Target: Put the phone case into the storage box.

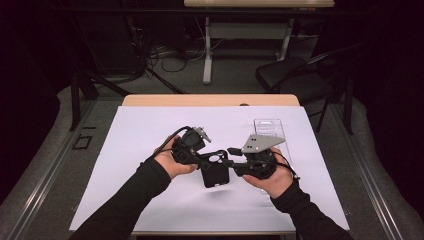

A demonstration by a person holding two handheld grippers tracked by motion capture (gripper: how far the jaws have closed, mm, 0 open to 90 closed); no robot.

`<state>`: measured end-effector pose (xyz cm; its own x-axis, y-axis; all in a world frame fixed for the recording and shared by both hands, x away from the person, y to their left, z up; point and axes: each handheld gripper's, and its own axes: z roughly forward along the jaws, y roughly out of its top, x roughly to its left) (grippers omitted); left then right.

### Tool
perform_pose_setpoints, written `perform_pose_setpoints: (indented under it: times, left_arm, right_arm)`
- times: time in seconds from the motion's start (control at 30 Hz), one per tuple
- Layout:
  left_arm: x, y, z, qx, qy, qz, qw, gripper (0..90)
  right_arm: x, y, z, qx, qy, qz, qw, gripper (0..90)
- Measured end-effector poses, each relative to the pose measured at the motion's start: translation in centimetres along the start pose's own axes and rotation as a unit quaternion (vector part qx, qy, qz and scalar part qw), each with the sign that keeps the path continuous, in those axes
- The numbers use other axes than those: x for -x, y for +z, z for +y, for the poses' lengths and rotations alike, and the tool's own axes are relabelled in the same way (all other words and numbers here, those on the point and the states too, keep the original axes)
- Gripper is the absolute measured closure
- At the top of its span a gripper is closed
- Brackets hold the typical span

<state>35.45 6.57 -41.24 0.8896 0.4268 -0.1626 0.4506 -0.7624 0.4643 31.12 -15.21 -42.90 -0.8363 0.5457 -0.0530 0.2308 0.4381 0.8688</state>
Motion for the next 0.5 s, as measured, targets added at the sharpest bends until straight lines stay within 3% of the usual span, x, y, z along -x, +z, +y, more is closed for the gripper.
perform_pose_setpoints:
  times: [0.17,0.33,0.5]
  left_arm:
    - [0.17,0.19,0.08,-0.001,0.0,-0.002,1.0,81.4]
    - [0.36,0.19,0.19,-0.002,0.004,-0.002,1.0,81.4]
    - [0.48,0.17,0.25,-0.005,0.007,-0.003,1.0,81.4]
  right_arm:
    - [0.13,-0.05,-0.05,0.002,0.005,0.006,1.0,62.0]
    - [0.15,-0.15,-0.16,0.0,0.0,-0.003,1.0,63.6]
    - [0.49,-0.18,-0.37,0.001,0.013,0.008,0.9999,70.0]
